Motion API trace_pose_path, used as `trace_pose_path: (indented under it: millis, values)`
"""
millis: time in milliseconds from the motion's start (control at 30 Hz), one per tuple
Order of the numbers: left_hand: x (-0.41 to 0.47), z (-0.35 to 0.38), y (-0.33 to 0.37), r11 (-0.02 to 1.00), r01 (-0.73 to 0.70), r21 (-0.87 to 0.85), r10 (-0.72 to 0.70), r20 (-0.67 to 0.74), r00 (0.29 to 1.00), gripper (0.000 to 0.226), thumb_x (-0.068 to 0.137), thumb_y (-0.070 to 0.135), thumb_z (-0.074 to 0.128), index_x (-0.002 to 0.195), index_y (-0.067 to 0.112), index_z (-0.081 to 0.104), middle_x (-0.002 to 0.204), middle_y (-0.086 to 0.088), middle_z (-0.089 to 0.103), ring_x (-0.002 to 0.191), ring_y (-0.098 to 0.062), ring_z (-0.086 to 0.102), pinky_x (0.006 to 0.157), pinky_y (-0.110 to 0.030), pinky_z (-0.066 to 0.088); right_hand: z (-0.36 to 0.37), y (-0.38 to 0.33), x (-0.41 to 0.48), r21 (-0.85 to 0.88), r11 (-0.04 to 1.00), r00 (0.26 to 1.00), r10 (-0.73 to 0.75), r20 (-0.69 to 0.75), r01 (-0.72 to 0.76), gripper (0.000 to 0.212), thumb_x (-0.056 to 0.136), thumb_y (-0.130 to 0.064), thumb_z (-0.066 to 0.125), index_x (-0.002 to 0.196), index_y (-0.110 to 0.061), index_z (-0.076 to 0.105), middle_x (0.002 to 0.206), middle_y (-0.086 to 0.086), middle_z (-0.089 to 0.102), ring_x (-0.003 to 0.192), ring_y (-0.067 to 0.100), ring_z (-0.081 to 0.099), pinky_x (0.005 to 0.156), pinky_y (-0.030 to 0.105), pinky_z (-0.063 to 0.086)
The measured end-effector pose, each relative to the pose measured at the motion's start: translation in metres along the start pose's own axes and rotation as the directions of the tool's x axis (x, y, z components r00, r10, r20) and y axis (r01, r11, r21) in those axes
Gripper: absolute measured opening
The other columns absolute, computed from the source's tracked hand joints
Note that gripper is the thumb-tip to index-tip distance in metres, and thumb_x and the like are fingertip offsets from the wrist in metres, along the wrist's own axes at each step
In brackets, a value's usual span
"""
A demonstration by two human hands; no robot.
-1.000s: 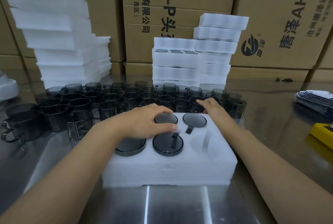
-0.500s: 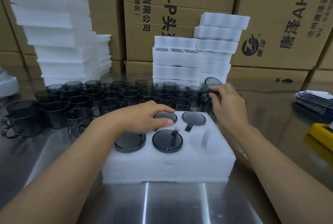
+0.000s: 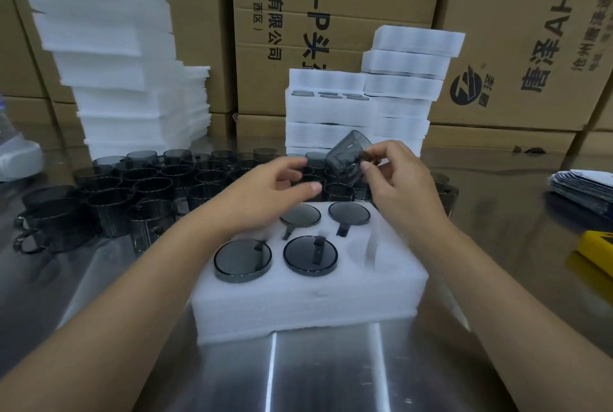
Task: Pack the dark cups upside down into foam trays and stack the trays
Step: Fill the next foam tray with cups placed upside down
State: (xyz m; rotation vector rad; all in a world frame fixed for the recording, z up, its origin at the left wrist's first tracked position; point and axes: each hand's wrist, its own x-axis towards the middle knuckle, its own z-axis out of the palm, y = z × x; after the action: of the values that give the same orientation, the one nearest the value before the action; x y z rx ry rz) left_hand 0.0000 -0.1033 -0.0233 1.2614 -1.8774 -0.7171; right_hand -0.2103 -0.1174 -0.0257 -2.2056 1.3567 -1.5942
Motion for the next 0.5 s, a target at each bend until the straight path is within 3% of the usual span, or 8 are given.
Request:
trace_pose_path:
  millis: [67, 167, 300, 400, 500]
  values:
    - [0.003, 0.003, 0.003, 0.988, -0.024, -0.153, 0.010, -0.087, 0.996, 0.059, 0.084, 0.053, 0.062, 0.136, 0.035, 0.045, 0.117, 0.018, 0.063, 0.109, -0.001, 0.060, 0.088, -0.020, 0.045, 0.001, -0.010, -0.003, 0.018, 0.999, 0.998, -0.048, 0.029, 0.048, 0.006, 0.094, -0.015, 0.056, 0.098, -0.020, 0.058, 0.094, -0.005, 0.058, 0.082, 0.013, 0.057, 0.075, 0.031, 0.046]
    - [0.005, 0.010, 0.006, 0.911, 0.015, -0.412, -0.052, -0.079, 0.996, 0.043, 0.090, 0.042, 0.060, 0.127, 0.020, 0.054, 0.105, 0.002, 0.070, 0.088, -0.015, 0.072, 0.072, -0.023, 0.057, 0.005, -0.022, -0.010, -0.032, 0.984, 0.981, -0.173, 0.084, 0.176, 0.010, 0.093, -0.012, 0.057, 0.102, -0.011, 0.061, 0.096, -0.005, 0.055, 0.086, 0.014, 0.056, 0.078, 0.035, 0.047]
    - [0.002, 0.011, 0.006, 0.855, 0.035, -0.518, -0.043, -0.003, 0.999, 0.046, 0.069, 0.052, 0.068, 0.106, 0.023, 0.068, 0.095, -0.001, 0.072, 0.079, -0.022, 0.072, 0.062, -0.022, 0.054, 0.011, -0.028, -0.017, -0.132, 0.922, 0.924, -0.338, 0.180, 0.364, 0.014, 0.091, -0.011, 0.060, 0.104, -0.006, 0.061, 0.103, 0.003, 0.054, 0.080, 0.020, 0.056, 0.068, 0.044, 0.049]
    - [0.004, 0.008, 0.000, 0.830, 0.036, -0.556, -0.034, 0.015, 0.999, 0.020, 0.082, 0.035, 0.068, 0.101, 0.030, 0.069, 0.099, 0.001, 0.074, 0.078, -0.021, 0.072, 0.060, -0.021, 0.053, 0.011, -0.027, -0.018, -0.083, 0.940, 0.935, -0.315, 0.164, 0.331, 0.031, 0.087, -0.013, 0.062, 0.118, -0.013, 0.056, 0.119, 0.000, 0.047, 0.077, 0.019, 0.059, 0.067, 0.045, 0.052]
    - [0.004, 0.008, -0.001, 0.838, 0.047, -0.544, -0.039, 0.025, 0.999, 0.027, 0.089, 0.017, 0.064, 0.114, 0.025, 0.060, 0.103, 0.000, 0.074, 0.074, -0.015, 0.071, 0.060, -0.020, 0.053, 0.012, -0.024, -0.019, -0.060, 0.966, 0.952, -0.237, 0.195, 0.253, 0.060, 0.084, -0.018, 0.065, 0.138, -0.025, 0.039, 0.130, -0.008, 0.034, 0.078, 0.017, 0.058, 0.071, 0.043, 0.052]
